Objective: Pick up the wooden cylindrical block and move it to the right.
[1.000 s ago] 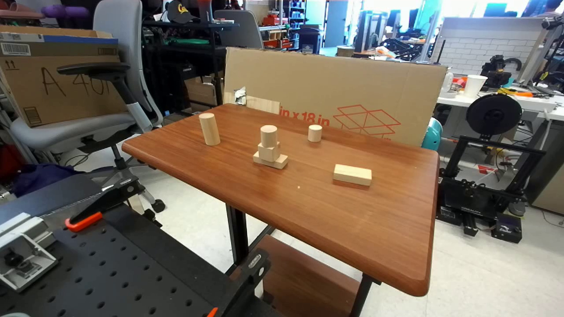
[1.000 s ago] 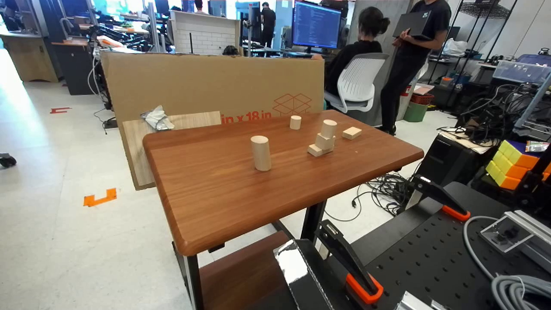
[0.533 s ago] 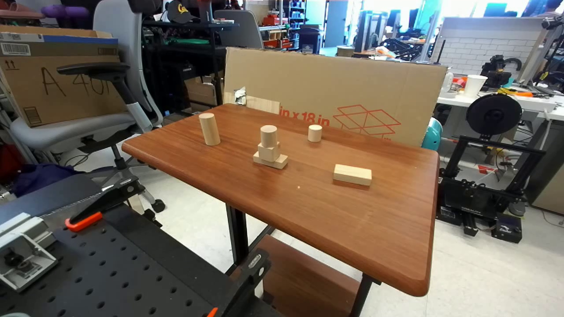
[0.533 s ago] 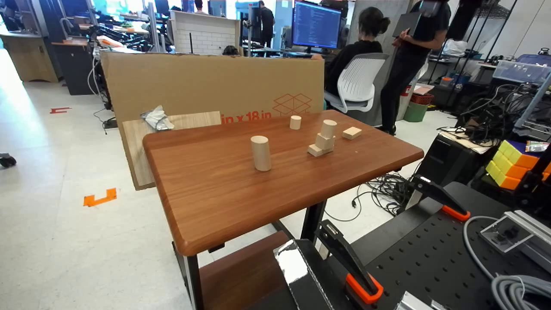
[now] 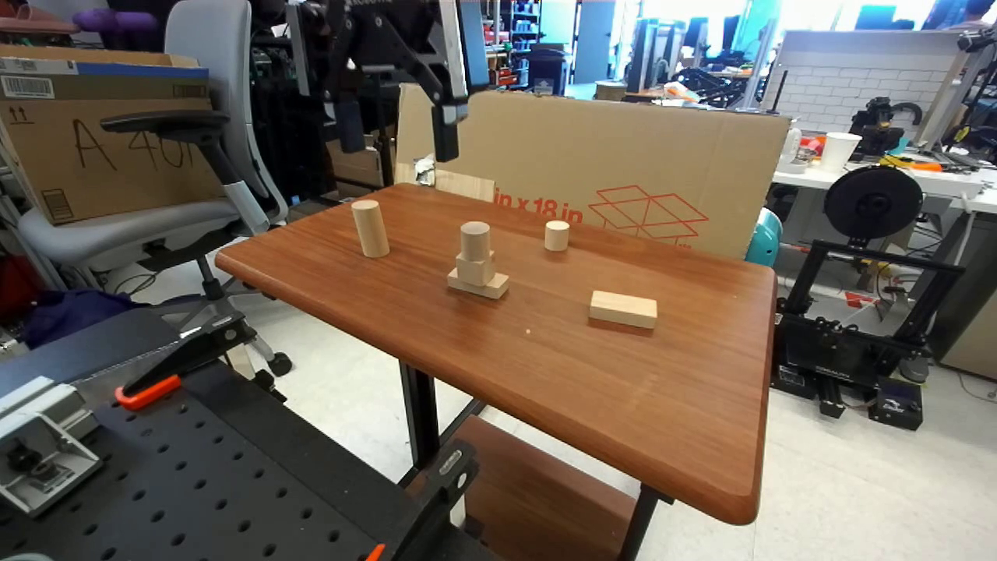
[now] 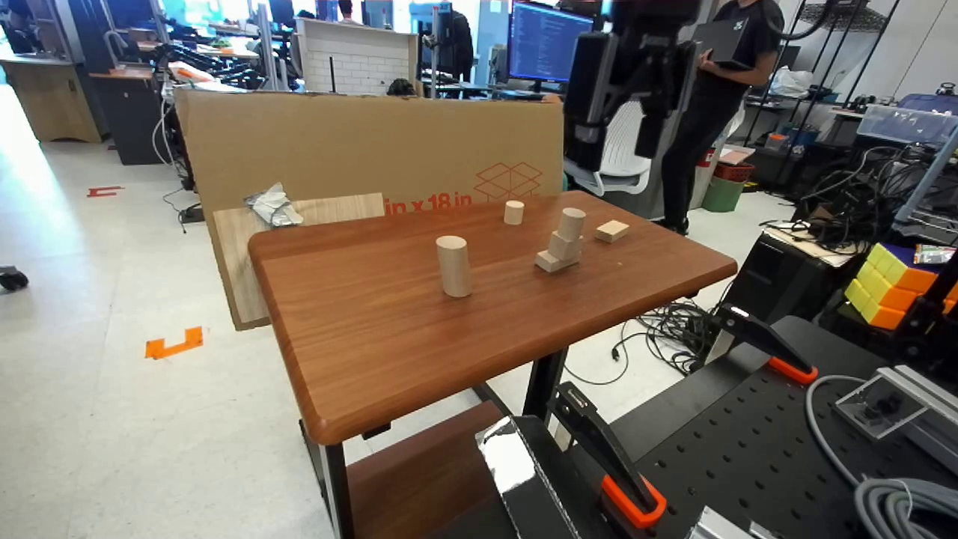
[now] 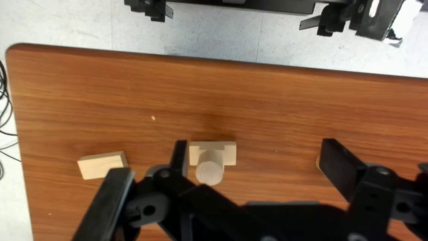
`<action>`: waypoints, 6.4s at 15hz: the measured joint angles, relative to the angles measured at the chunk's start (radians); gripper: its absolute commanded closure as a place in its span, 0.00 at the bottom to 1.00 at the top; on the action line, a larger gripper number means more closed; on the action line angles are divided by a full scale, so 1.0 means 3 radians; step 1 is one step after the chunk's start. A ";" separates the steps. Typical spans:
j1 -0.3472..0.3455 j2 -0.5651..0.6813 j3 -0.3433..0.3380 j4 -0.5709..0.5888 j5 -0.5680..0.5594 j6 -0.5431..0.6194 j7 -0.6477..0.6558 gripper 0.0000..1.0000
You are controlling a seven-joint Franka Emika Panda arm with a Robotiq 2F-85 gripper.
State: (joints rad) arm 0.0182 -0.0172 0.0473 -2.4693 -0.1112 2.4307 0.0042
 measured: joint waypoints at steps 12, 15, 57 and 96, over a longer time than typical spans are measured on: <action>0.0398 0.1060 0.0201 0.0879 0.0006 0.0032 0.0026 0.00; 0.0466 0.1097 0.0205 0.0889 0.0001 0.0032 0.0083 0.00; 0.0505 0.1605 -0.0444 0.1988 -0.0328 -0.0150 0.0682 0.89; 0.0225 0.1778 -0.0513 0.2174 -0.0309 -0.0259 0.0909 0.00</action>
State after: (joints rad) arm 0.0856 0.5162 -0.1067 -1.8172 -0.2039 2.3531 0.2768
